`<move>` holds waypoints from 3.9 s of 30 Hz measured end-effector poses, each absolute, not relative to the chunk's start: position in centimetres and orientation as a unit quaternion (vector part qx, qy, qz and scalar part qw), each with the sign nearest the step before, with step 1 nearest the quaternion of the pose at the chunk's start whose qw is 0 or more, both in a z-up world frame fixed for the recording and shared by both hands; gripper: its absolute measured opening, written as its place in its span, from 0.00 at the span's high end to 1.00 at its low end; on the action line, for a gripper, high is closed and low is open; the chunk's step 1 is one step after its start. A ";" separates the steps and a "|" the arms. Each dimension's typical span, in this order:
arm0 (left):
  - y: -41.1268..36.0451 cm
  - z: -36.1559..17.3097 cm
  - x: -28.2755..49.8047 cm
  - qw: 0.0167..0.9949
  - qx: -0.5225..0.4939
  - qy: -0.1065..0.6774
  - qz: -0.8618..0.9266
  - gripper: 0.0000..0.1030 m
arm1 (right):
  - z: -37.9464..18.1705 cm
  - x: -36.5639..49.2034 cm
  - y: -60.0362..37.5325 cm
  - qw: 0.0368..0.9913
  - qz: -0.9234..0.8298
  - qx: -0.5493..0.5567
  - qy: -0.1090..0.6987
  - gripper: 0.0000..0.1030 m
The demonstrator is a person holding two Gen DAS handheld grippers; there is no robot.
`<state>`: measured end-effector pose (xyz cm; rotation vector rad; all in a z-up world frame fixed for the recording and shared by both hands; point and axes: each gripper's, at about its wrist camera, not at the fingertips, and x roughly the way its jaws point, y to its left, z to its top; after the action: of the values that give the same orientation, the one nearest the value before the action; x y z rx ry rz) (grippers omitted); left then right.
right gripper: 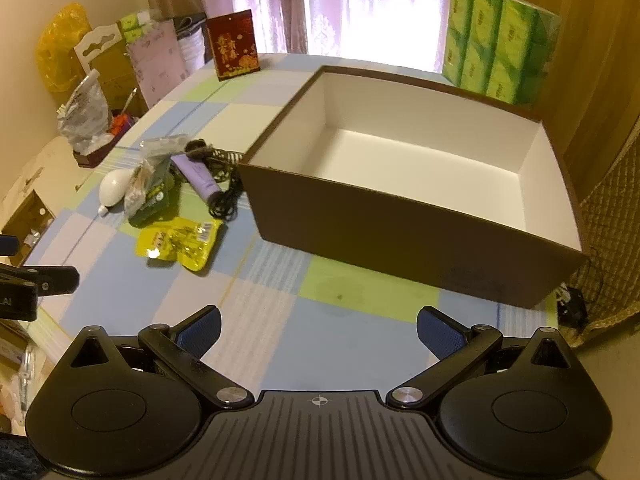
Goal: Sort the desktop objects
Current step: 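Move both tools toward the scattered items on the table, then grasp the yellow snack packet with the right gripper, then grasp the blue toothpick box with the left gripper while the right gripper carries the yellow packet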
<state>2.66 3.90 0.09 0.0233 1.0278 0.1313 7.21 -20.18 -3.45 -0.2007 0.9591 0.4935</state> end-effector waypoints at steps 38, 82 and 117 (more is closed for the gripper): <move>16.4 -3.4 7.4 0.868 0.057 0.492 -0.022 0.01 | -7.3 8.7 -8.3 0.833 0.234 -0.017 0.502 0.02; 23.6 -10.0 16.1 0.838 0.062 0.537 -0.072 0.01 | -17.4 12.3 1.1 0.832 0.243 -0.121 0.483 0.17; 21.1 -7.5 23.6 0.855 0.120 0.473 -0.177 0.07 | -13.3 10.4 -12.2 0.852 0.114 0.009 0.511 0.55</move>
<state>23.61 21.12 -7.51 0.2525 0.9941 -0.3722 10.45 -12.25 -13.32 0.0186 1.0745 0.2390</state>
